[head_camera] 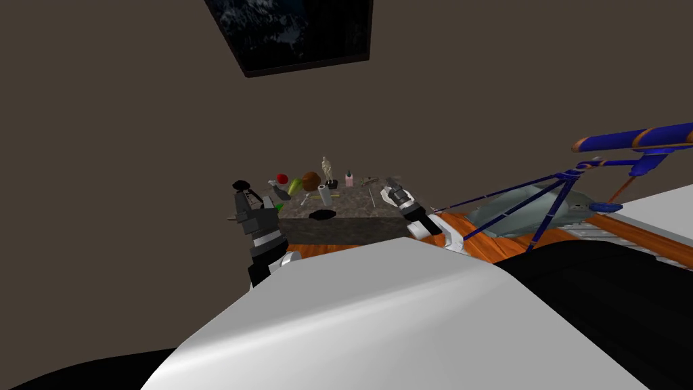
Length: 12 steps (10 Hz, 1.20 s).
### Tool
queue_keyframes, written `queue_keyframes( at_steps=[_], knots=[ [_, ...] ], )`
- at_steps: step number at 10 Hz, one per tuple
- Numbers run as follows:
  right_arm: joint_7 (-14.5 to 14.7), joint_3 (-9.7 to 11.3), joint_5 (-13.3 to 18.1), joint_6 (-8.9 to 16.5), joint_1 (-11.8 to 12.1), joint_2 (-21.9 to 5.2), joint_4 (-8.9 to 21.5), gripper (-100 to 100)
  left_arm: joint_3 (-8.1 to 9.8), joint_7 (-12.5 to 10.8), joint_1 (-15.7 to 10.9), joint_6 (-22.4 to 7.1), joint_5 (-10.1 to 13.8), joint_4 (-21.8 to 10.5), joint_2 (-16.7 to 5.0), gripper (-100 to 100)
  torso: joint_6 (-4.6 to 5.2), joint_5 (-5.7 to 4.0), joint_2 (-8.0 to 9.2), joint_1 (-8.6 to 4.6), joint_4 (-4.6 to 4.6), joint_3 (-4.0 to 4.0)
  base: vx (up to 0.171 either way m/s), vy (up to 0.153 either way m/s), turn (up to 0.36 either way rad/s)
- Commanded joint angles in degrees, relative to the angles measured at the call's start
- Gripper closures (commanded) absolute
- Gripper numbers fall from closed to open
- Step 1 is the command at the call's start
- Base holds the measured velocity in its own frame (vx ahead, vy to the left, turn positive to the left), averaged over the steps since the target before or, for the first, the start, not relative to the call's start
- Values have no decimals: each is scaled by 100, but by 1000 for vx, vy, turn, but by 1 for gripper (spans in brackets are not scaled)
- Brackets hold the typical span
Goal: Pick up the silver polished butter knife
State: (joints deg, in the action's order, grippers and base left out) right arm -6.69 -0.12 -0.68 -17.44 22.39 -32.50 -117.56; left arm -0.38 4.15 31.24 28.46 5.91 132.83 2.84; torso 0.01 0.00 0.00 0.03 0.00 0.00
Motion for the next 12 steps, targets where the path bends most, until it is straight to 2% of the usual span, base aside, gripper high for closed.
queue_keyframes(
  at_steps=[1, 2, 3, 4, 6, 7, 8, 9, 11, 12],
  knots=[
    [-1, 55, -11, 151, -68, -286, 224, -100, 0, 0, 0, 0, 0, 0, 0, 0, 0, 0, 0, 0, 0, 0, -7, 23, 130],
    [-1, 55, -11, 151, -68, -320, 224, -100, 0, 0, 0, 0, 0, 0, 0, 0, -3, 1, -2, 4, -1, -1, -6, 16, 55],
    [-7, 113, -28, 287, -118, -550, 412, -100, 0, 0, 0, 0, 0, 0, 0, 0, 1, 1, -1, 3, 0, -1, -11, 15, 122],
    [-7, 113, -28, 287, -118, -570, 412, -100, 0, 0, 0, 0, 0, 0, 0, 0, -2, 0, -1, 2, -1, -1, -8, 13, 72],
    [-20, 261, -69, 565, -200, -978, 799, -100, 0, 0, 0, 0, 0, 0, 0, 0, -3, 1, -2, 3, 0, -1, -9, 28, 184],
    [-20, 261, -69, 565, -200, -1058, 799, -100, 0, 0, 0, 0, 0, 0, 0, 0, -2, 1, -2, 9, -1, -1, -3, 29, 53],
    [-27, 352, -93, 705, -231, -1264, 993, -100, 0, 0, 0, 0, 0, 0, 0, 0, 2, 2, -2, 8, 0, -1, -2, 33, 151],
    [-27, 352, -93, 705, -231, -1293, 993, -100, 0, 0, 0, 0, 0, 0, 0, 0, -1, 1, -3, 8, -1, -2, -2, 21, 56],
    [-41, 565, -147, 984, -270, -1712, 1366, -100, 0, 0, 0, 0, 0, 0, 0, 0, -2, 2, -4, 7, -1, -2, -3, 36, 182],
    [-41, 565, -147, 984, -270, -1745, 1375, -100, 0, 0, 0, 0, 0, 0, 0, 0, -2, 2, -4, 11, -1, -3, -2, 27, 59]
  ],
)
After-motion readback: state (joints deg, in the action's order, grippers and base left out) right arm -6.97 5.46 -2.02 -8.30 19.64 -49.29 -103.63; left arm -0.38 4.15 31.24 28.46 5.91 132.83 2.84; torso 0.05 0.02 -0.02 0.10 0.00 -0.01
